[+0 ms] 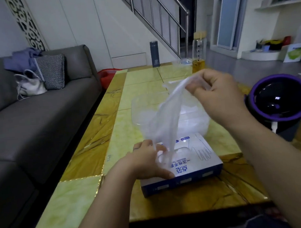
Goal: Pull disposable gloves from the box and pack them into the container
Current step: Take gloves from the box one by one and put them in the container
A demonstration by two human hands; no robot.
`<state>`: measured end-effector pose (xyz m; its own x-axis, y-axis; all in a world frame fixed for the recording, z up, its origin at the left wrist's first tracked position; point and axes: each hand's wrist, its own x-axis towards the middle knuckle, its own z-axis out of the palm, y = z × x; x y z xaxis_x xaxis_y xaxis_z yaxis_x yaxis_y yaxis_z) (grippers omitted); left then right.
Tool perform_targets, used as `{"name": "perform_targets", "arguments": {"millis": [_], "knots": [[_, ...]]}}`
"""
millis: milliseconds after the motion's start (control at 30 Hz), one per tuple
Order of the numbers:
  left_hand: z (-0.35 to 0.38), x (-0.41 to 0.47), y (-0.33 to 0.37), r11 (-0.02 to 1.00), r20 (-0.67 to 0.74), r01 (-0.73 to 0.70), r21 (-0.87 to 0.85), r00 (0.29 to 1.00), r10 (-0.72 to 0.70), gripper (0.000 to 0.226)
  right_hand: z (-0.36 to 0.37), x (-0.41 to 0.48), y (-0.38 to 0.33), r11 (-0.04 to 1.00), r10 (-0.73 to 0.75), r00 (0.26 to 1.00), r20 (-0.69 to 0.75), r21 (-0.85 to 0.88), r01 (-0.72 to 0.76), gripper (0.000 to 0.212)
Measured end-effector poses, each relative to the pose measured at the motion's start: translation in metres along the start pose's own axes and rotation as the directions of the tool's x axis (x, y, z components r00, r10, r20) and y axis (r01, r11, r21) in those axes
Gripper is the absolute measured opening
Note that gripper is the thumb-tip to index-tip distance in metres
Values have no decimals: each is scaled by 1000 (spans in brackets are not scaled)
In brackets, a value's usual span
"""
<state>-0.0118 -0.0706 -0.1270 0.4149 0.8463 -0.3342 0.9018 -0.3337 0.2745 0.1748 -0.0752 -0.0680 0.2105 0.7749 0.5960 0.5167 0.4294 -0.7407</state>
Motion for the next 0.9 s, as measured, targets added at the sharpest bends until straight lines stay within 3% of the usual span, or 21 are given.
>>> {"name": "perform_targets", "arguments": {"millis": [67, 133, 167, 267, 333, 400, 500, 567, 667, 767, 900], "knots": [[-8, -8, -3, 961, -40, -104, -255, 994, 97, 66, 5, -10, 0, 996, 88, 983, 161, 8, -91, 11], [-19, -17, -4, 839, -104, -226, -495, 974, 200, 28, 9, -17, 7, 983, 182, 943, 280, -41, -177, 15], [-22, -20, -5, 757, -149, -257, -601, 966, 210, 25, 10, -18, 9, 977, 214, 925, 313, -57, -206, 15], [-25, -18, -7, 444, -265, -292, -847, 956, 122, 45, 10, -16, 8, 974, 226, 876, 426, -73, -216, 10], [-23, -13, -4, 314, -305, -294, -903, 952, 17, 49, 14, -21, 8, 975, 223, 824, 520, -107, -196, 13], [-24, -10, 1, 190, -311, -290, -938, 946, -92, 32, 18, -25, 9, 977, 211, 807, 552, -103, -185, 22], [-28, -6, 5, -102, -329, -356, -929, 920, -214, 20, 20, -22, 12, 909, 327, 838, 437, 97, -405, 59], [-31, -6, 4, -220, -382, -441, -870, 886, -264, 21, 19, -20, 14, 790, 447, 818, 361, 270, -551, 65], [-32, -7, 1, -264, -423, -507, -821, 850, -314, 20, 18, -22, 16, 735, 482, 807, 341, 344, -584, 50], [-30, -4, -1, -254, -432, -502, -827, 856, -285, 21, 26, -26, 9, 756, 389, 847, 363, 399, -519, 65], [-30, -3, -4, -35, -475, -512, -858, 819, -321, 33, 31, -30, -6, 785, 270, 907, 324, 472, -402, 67]]}}
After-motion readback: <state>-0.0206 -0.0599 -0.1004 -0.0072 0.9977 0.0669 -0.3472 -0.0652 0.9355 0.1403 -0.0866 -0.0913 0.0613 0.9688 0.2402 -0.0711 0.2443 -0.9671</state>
